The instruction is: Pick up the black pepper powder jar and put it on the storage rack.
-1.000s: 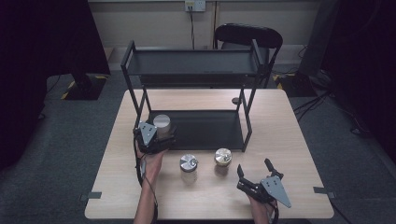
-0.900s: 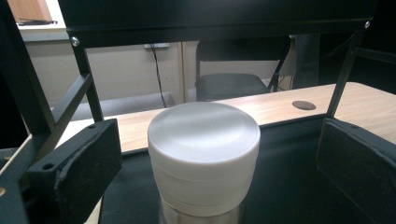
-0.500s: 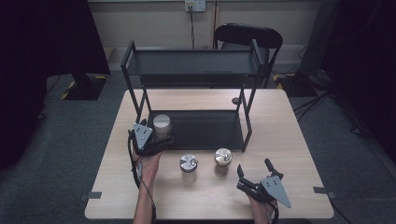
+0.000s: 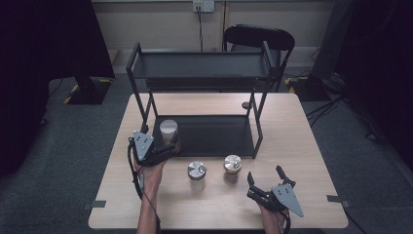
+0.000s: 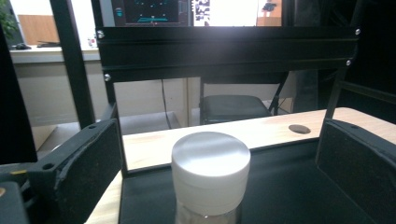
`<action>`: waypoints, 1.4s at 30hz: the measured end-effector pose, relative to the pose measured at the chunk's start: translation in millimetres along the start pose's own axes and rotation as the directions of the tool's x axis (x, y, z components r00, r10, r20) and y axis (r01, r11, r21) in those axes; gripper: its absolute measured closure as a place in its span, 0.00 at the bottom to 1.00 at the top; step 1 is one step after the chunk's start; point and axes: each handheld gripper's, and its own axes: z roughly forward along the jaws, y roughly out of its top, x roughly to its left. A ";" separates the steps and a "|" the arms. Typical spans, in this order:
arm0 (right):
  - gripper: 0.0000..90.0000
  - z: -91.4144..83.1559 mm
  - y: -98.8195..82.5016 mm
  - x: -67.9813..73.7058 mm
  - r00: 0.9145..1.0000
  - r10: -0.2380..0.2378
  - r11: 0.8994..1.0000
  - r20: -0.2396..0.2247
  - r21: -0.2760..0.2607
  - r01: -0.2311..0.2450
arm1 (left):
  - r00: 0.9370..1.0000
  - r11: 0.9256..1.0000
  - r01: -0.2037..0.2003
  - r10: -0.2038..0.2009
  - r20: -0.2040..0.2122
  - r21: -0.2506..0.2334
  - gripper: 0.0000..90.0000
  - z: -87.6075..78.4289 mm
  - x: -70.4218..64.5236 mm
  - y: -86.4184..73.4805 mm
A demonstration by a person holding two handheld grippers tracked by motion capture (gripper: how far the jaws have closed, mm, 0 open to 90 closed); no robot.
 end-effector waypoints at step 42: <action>0.01 -0.1 -0.1 0.5 1.000 0.000 1.000 0.002 0.000 0.000 | 1.000 0.995 -0.015 0.015 -0.001 -0.097 0.00 -54.6 4.2 -13.6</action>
